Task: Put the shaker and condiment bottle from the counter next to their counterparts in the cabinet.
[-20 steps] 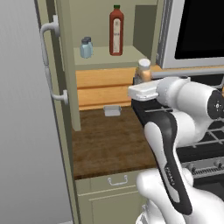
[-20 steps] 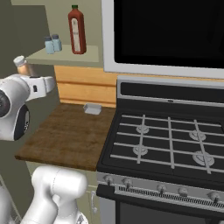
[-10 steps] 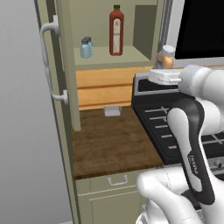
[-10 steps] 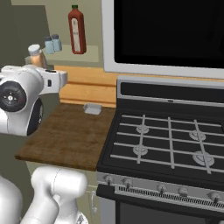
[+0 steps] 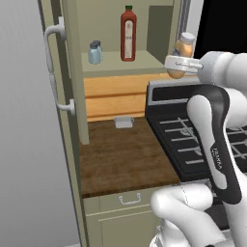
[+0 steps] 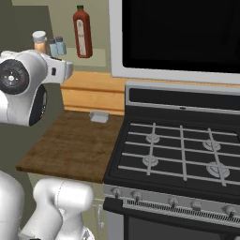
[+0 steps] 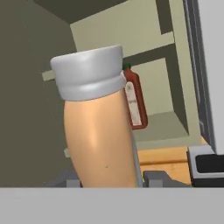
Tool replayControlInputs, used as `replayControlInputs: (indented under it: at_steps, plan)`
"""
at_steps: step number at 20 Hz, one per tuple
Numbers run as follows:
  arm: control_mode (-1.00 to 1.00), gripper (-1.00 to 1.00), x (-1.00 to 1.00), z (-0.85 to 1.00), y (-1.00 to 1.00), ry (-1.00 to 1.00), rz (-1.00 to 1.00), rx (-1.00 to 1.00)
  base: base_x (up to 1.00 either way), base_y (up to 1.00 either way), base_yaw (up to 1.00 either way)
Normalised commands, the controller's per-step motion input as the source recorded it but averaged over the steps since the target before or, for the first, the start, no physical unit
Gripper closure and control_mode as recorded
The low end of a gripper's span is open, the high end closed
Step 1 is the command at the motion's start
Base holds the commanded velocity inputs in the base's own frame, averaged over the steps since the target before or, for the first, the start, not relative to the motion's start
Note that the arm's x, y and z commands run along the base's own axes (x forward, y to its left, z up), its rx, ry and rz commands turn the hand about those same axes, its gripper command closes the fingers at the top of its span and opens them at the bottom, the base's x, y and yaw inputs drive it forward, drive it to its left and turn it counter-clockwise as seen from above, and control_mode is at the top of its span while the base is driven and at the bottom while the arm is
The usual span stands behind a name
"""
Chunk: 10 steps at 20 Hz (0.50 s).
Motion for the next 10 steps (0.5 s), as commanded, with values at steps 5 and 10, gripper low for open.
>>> replayControlInputs:
  at_steps: [5,10]
  plan:
    - [-1.0,1.0,0.09,-0.29,-0.05,0.15,0.0,-0.01,0.0,0.0,0.0]
    - [-1.0,1.0,0.39,-0.13,-0.02,-0.01,0.0,-0.06,0.0,0.0,0.0]
